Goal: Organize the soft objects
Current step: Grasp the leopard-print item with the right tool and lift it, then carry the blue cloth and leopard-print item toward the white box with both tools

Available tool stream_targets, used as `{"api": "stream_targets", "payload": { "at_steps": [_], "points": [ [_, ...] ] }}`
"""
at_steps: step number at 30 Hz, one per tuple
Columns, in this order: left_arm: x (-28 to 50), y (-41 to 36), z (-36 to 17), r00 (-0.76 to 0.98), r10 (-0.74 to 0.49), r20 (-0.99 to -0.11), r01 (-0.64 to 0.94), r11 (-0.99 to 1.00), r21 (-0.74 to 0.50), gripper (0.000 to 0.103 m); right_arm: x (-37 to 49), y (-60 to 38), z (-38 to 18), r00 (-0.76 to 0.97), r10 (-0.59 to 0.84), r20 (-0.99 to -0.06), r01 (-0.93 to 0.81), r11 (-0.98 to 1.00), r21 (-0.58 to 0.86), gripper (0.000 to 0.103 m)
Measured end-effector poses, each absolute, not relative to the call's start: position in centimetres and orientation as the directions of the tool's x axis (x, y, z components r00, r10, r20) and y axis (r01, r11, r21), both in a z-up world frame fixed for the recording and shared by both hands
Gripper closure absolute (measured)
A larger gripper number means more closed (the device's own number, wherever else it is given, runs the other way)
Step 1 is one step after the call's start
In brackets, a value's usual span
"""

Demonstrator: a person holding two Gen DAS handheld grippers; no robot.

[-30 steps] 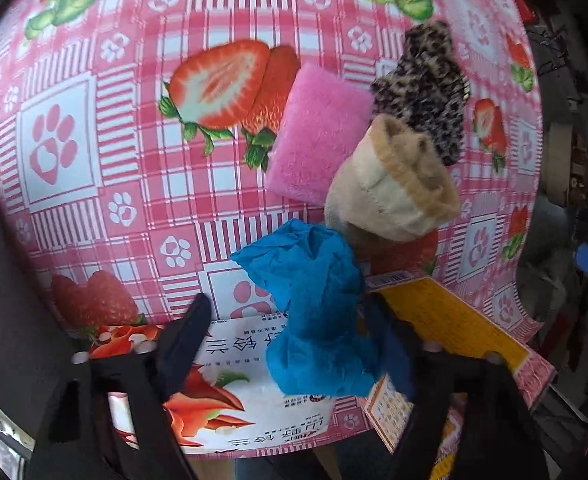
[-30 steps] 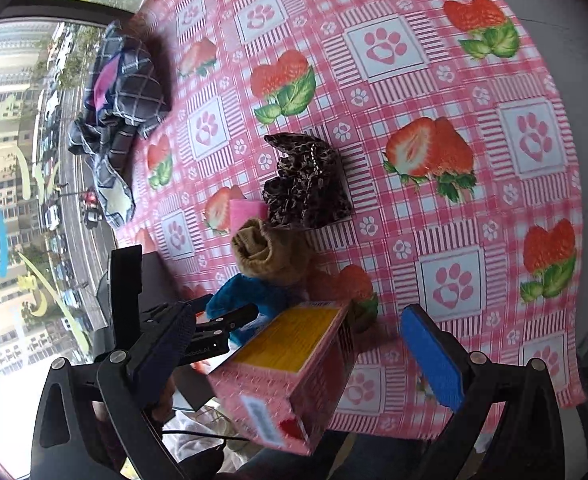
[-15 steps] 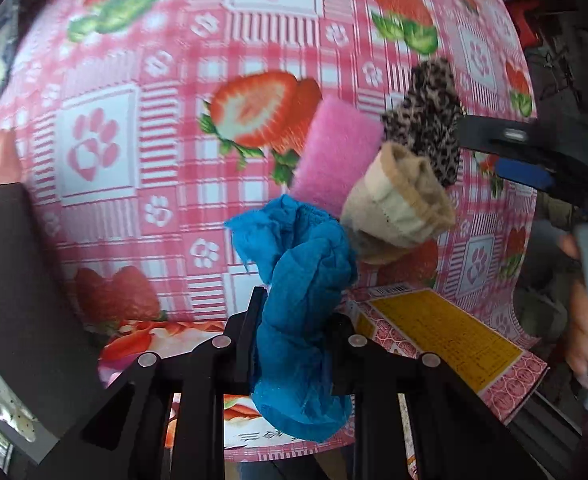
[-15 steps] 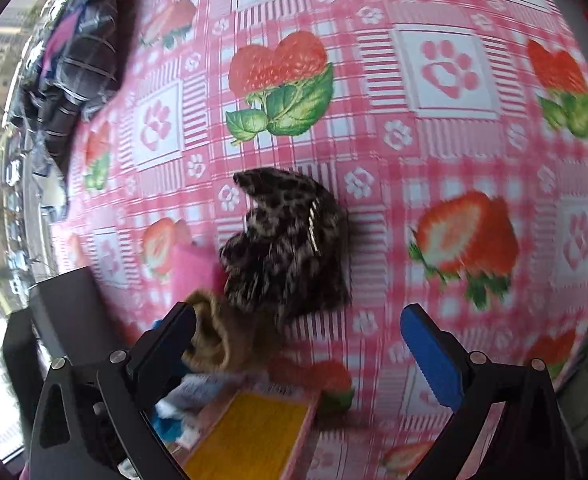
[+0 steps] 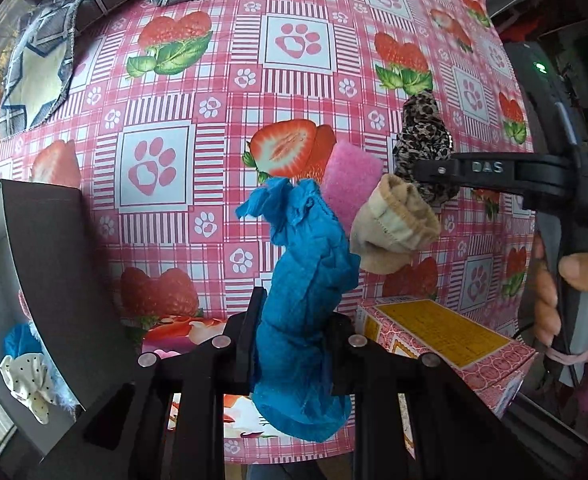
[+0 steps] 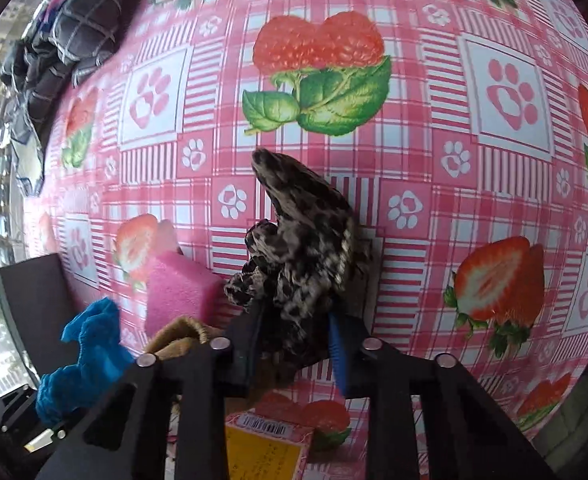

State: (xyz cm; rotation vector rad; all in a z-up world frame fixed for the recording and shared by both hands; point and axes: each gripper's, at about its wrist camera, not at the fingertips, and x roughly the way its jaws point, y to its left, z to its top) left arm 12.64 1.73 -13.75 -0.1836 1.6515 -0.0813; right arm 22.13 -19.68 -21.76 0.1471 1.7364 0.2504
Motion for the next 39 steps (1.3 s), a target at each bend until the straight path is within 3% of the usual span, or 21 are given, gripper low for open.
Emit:
{"api": "stream_targets", "payload": {
  "at_steps": [3, 13, 14, 15, 17, 25, 28, 29, 39],
  "points": [
    [12.4, 1.4, -13.4, -0.049, -0.159, -0.986, -0.071, 0.985, -0.155, 0.078, 21.9, -20.8, -20.8, -0.154, 0.279, -0.948, -0.013, 0.959, 0.285, 0.091],
    [11.1, 1.7, -11.9, 0.002, -0.157, -0.988, -0.06, 0.986, -0.157, 0.078, 21.6, -24.1, -17.9, -0.111, 0.339, -0.934, 0.028, 0.941, 0.338, 0.09],
    [10.9, 1.7, -11.7, 0.005, -0.156, -0.988, -0.058, 0.986, -0.156, 0.078, 21.9, -24.0, -18.1, -0.124, 0.34, -0.932, 0.03, 0.94, 0.339, 0.085],
    [10.8, 1.7, -11.5, 0.009, -0.154, -0.988, -0.058, 0.986, -0.154, 0.078, 22.1, -23.1, -18.1, -0.127, 0.328, -0.936, 0.03, 0.945, 0.326, 0.058],
    [10.5, 1.9, -11.1, 0.016, -0.144, -0.989, -0.062, 0.987, -0.145, 0.078, 22.3, -21.7, -18.4, -0.106, 0.288, -0.952, 0.014, 0.957, 0.288, 0.021],
    [9.9, 2.6, -11.1, 0.014, -0.135, -0.991, -0.105, 0.985, -0.135, 0.078, 23.9, -18.5, -21.8, -0.118, 0.159, -0.98, -0.083, 0.982, 0.169, 0.025],
    [9.8, 2.5, -11.1, 0.017, -0.123, -0.992, -0.108, 0.986, -0.125, 0.078, 23.2, -17.2, -21.7, -0.078, 0.078, -0.994, -0.188, 0.978, 0.091, 0.052],
    [9.9, 2.5, -11.1, 0.018, -0.12, -0.993, -0.106, 0.987, -0.121, 0.078, 22.9, -16.8, -21.7, -0.08, 0.1, -0.992, -0.215, 0.97, 0.115, 0.066],
    [9.3, 1.8, -9.4, 0.071, -0.095, -0.993, -0.05, 0.994, -0.099, 0.078, 20.9, -23.3, -17.3, -0.022, 0.282, -0.959, -0.037, 0.959, 0.283, 0.069]
  ]
}}
